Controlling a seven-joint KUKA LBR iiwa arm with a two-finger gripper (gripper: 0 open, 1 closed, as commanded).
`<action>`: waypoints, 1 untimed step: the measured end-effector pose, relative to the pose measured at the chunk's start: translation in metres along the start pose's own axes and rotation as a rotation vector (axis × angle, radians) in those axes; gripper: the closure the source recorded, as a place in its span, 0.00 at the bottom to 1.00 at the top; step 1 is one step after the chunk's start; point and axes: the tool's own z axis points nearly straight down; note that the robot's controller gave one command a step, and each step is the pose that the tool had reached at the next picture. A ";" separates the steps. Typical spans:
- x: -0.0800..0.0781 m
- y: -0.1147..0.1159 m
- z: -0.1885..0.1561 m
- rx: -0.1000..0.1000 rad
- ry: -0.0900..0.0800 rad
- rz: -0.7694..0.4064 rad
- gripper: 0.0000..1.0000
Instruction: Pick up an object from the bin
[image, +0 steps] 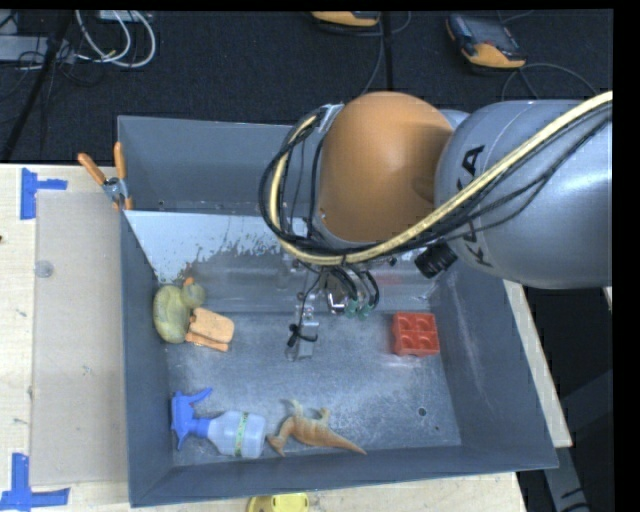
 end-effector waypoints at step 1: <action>0.000 0.000 0.000 0.000 0.000 0.000 0.00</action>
Offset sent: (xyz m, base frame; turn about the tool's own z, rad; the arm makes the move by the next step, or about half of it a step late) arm -0.0559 -0.0772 -0.0777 -0.3065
